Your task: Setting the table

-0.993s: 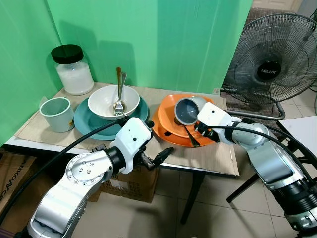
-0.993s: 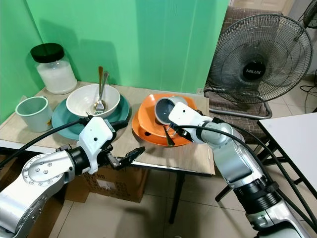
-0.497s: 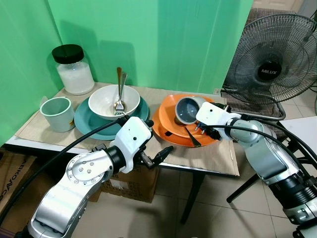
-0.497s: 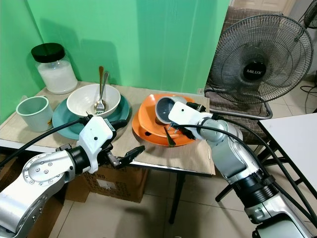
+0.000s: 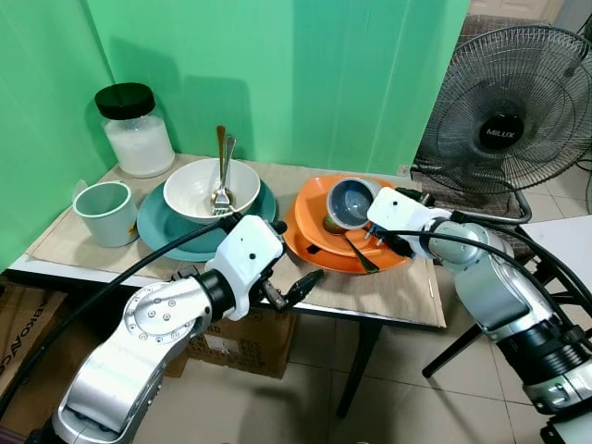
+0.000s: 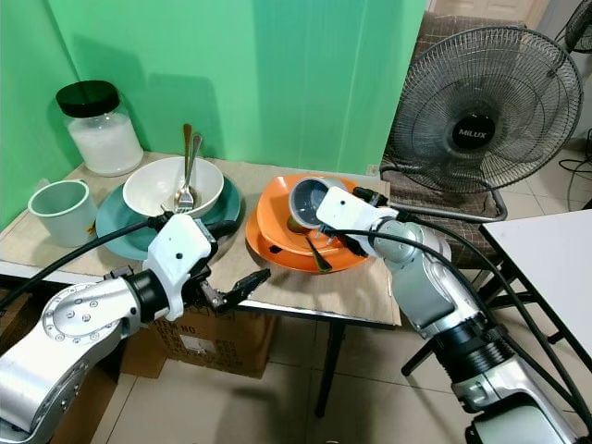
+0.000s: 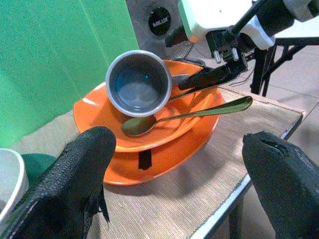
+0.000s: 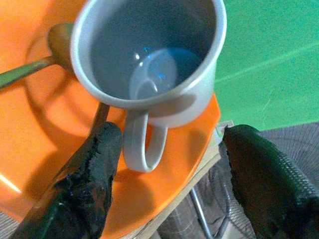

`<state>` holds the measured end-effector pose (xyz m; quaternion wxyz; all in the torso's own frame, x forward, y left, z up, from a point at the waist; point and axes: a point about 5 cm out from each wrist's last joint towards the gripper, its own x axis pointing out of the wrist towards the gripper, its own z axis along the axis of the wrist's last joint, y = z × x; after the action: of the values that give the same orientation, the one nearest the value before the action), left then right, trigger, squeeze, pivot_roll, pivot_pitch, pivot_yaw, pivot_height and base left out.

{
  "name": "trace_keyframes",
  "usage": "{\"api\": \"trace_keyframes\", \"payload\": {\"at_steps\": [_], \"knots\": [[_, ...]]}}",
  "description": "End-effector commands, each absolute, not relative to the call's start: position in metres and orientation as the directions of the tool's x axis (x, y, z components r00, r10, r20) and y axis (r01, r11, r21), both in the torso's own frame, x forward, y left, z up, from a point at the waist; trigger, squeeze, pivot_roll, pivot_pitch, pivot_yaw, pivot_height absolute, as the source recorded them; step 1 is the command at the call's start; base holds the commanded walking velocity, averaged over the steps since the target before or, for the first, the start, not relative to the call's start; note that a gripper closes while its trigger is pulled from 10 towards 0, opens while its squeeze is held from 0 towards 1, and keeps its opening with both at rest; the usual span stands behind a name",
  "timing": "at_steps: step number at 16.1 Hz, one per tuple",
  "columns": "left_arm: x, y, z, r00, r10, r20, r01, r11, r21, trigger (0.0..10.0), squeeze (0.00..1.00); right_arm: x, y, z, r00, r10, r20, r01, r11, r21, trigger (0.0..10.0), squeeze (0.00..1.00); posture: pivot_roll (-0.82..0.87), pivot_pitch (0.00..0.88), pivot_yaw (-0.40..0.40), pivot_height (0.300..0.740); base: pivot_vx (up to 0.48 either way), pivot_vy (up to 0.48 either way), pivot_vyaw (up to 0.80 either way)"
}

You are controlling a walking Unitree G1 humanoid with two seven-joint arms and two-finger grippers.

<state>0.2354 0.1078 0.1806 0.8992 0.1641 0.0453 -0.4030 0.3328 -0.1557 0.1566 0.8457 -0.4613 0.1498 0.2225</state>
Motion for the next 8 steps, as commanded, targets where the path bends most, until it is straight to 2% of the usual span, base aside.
{"api": "trace_keyframes", "payload": {"at_steps": [1, 5, 8], "knots": [[0.2375, 0.1089, 0.1836, 0.681, -0.701, -0.21, 0.73, 0.627, 0.273, 10.0, 0.0, 0.3381, -0.1595, 0.1658, 0.877, 0.214, -0.431, -0.476, 0.516, -0.712, 10.0, 0.0, -0.13, 0.0, -0.014, 0.74, 0.0, 0.0, 0.0], [0.2399, 0.1122, 0.186, 0.692, -0.692, -0.206, 0.719, 0.634, 0.284, 10.0, 0.0, 0.3418, -0.1571, 0.1726, 0.895, 0.206, -0.396, -0.439, 0.567, -0.697, 10.0, 0.0, -0.12, 0.0, -0.011, 0.74, 0.0, 0.0, 0.0], [0.2414, 0.113, 0.1875, 0.696, -0.688, -0.205, 0.715, 0.635, 0.292, 10.0, 0.0, 0.3426, -0.1579, 0.1674, 0.896, 0.196, -0.398, -0.439, 0.526, -0.728, 10.0, 0.0, -0.12, 0.0, -0.01, 0.74, 0.0, 0.0, 0.0]]}}
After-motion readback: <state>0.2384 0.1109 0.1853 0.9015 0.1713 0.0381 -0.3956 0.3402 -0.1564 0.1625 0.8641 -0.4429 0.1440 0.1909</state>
